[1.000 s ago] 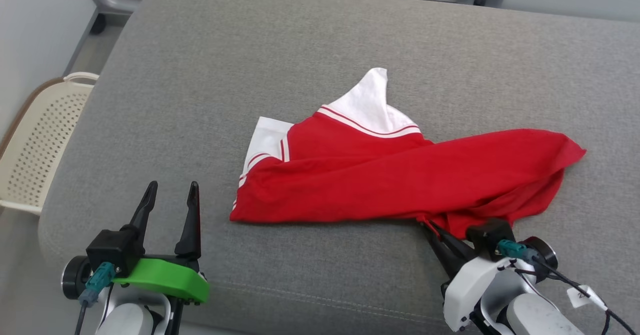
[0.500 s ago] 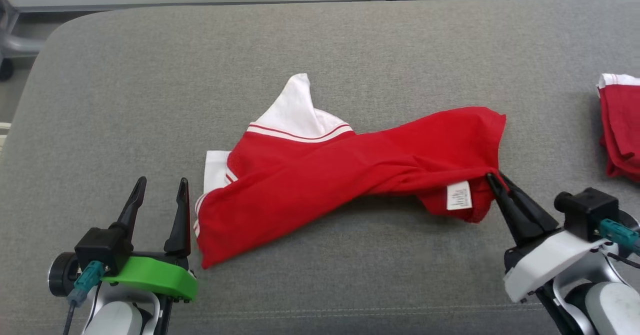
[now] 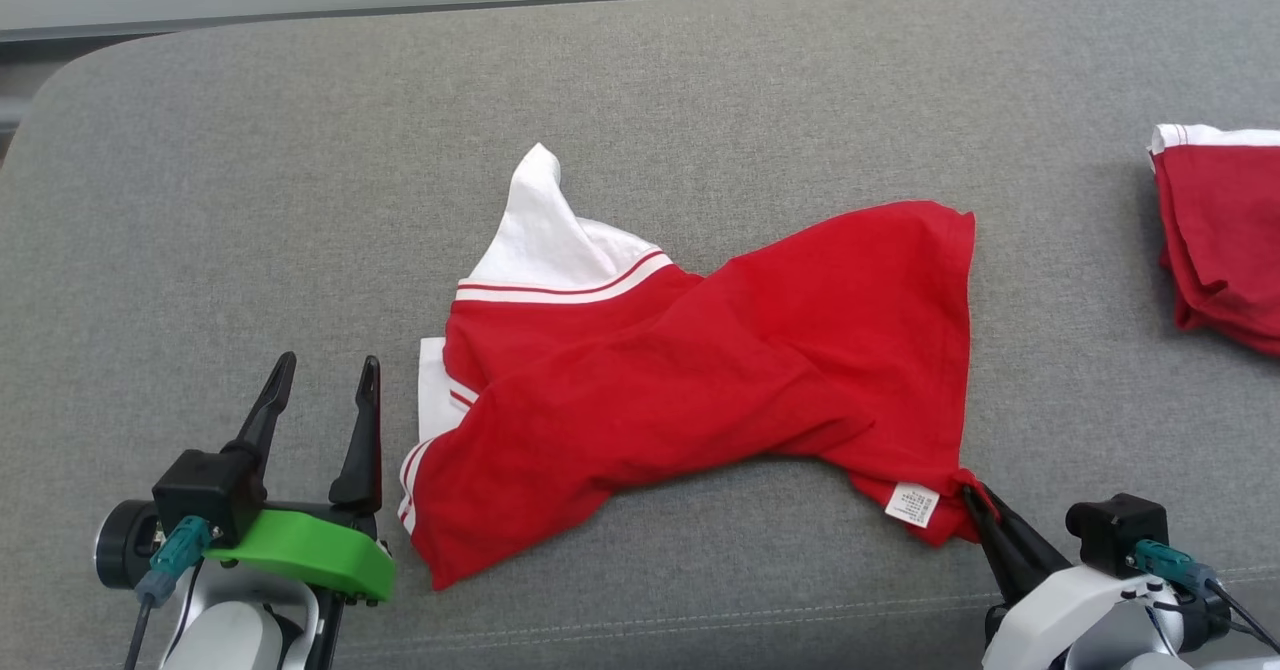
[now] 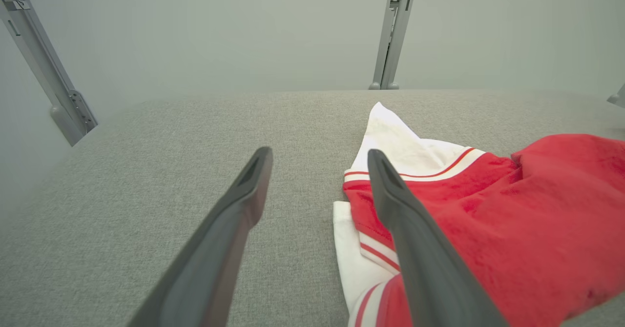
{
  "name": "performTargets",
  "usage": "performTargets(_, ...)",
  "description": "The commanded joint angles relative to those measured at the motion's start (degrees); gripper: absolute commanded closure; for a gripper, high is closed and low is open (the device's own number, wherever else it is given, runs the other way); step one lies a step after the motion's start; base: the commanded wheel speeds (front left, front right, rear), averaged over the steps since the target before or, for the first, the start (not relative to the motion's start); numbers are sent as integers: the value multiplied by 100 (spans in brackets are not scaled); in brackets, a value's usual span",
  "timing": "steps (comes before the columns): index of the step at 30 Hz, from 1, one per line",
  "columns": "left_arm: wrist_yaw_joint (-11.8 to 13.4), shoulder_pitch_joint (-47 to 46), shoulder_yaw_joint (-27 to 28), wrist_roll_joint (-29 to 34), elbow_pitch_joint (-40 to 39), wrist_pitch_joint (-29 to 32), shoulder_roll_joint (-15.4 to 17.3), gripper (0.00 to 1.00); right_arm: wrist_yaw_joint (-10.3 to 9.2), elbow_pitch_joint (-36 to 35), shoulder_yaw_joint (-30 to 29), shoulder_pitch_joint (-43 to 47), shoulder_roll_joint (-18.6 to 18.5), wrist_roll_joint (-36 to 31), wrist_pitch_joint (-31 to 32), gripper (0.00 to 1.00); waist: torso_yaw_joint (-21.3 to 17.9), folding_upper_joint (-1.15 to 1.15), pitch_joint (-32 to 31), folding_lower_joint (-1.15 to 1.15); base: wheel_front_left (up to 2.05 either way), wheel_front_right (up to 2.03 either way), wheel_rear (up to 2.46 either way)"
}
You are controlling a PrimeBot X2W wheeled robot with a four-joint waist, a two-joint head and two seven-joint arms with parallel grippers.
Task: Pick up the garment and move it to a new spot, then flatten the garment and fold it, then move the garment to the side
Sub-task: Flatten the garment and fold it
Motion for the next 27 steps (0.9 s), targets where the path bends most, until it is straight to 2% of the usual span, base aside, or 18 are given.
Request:
performTargets(1, 40, -103, 3, 20, -25, 17, 60, 0, -3, 162, 48, -111, 56, 89, -169, 0, -4, 0, 5, 0, 0, 0, 0)
performTargets(4, 72, -76, 8, 44, -61, 45, 109, 0, -3, 356, 43, -90, 126, 204, -428, 0, -33, 0, -9, 0, 0, 0, 0)
performTargets(7, 103, -23, 31, 37, -108, 60, 147, 0, -3, 262, -52, 10, 137, 265, -664, 0, -75, 0, -33, 0, 0, 0, 0)
performTargets(14, 283, 94, 165, 39, -232, 34, 251, 0, -3, -646, -330, 43, 211, 314, -986, 0, -221, 0, -156, 0, 0, 0, 0)
performTargets(22, 554, 195, 243, 112, -445, 19, 257, 0, -2, -1220, -1136, -283, 729, -381, -1057, 0, -256, 0, -425, 0, 0, 0, 0)
performTargets(27, 638, 308, 229, 139, -569, -3, 273, 0, -2, -1270, -1229, -358, 1024, -808, -925, 0, -149, 0, -625, 0, 0, 0, 0)
